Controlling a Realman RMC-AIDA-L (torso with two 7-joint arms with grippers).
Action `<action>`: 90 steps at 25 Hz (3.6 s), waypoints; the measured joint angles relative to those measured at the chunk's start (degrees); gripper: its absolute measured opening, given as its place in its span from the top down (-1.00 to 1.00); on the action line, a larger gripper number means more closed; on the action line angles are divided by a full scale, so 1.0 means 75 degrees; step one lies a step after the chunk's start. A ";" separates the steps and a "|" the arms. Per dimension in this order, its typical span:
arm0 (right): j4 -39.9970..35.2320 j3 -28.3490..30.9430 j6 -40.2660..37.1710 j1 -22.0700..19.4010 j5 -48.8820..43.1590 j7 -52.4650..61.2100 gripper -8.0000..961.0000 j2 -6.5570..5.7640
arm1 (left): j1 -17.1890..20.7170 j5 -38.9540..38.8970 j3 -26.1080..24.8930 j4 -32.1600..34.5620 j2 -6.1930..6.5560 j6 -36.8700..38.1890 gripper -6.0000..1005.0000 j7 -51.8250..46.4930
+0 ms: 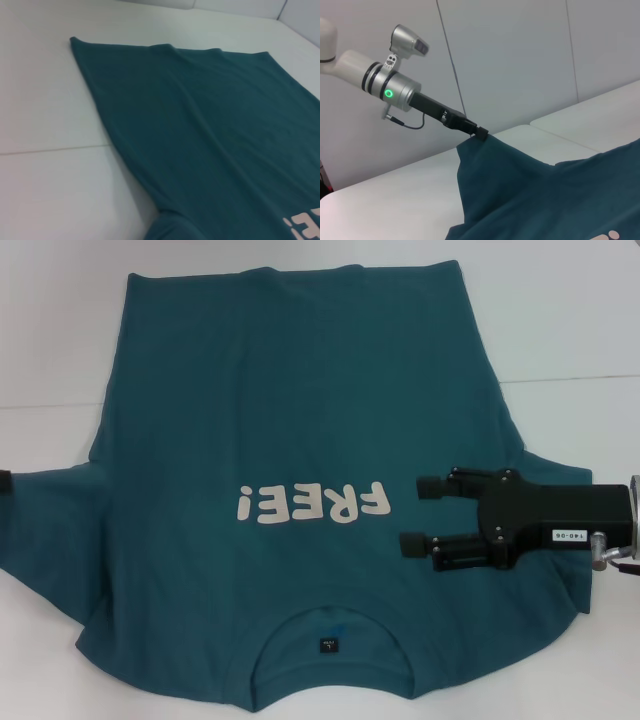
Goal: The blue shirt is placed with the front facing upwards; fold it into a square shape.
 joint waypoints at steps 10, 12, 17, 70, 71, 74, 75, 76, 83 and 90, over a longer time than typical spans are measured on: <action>0.0000 0.0009 0.0003 -0.0071 0.0000 0.0016 -0.96 0.0000 | -0.0102 0.0010 0.0517 0.0510 -0.0081 0.0355 0.89 -0.0635; 0.0000 0.0010 0.0003 -0.0085 0.0000 0.0020 -0.96 -0.0006 | -0.0107 0.0011 0.0748 0.0621 -0.0146 0.0360 0.88 -0.0822; 0.0000 0.0009 0.0001 -0.0117 -0.0014 0.0024 -0.96 -0.0011 | -0.0189 0.0013 0.0996 0.0825 -0.0407 0.0344 0.87 -0.1025; 0.0000 0.0185 0.0094 -0.0204 -0.0047 0.0012 -0.96 -0.0140 | -0.1055 -0.0621 0.2443 -0.2706 -0.1005 -0.4563 -0.16 -0.1515; 0.0001 0.0185 0.0094 -0.0203 -0.0047 0.0012 -0.96 -0.0140 | -0.1051 -0.0620 0.2455 -0.2712 -0.1010 -0.4624 -0.16 -0.1507; 0.0000 0.0185 0.0094 -0.0206 -0.0047 0.0012 -0.96 -0.0141 | -0.1022 -0.0645 0.2459 -0.2757 -0.1018 -0.4816 -0.16 -0.1521; 0.0000 0.0185 0.0096 -0.0209 -0.0046 0.0012 -0.96 -0.0144 | -0.1020 -0.0658 0.2457 -0.2836 -0.1016 -0.4882 -0.17 -0.1543; 0.0000 0.0185 0.0097 -0.0210 -0.0047 0.0012 -0.96 -0.0145 | -0.1027 -0.0659 0.2447 -0.2905 -0.1007 -0.4921 -0.17 -0.1553; 0.0001 0.0178 0.0113 -0.0171 -0.0047 0.0012 -0.96 -0.0151 | -0.1198 -0.0614 0.2475 -0.3346 -0.0988 -0.5149 -0.20 -0.1507; 0.0000 0.0165 0.0119 -0.0164 -0.0059 0.0012 -0.96 -0.0163 | -0.1487 -0.0677 0.2475 -0.3643 -0.1009 -0.5167 -0.23 -0.1502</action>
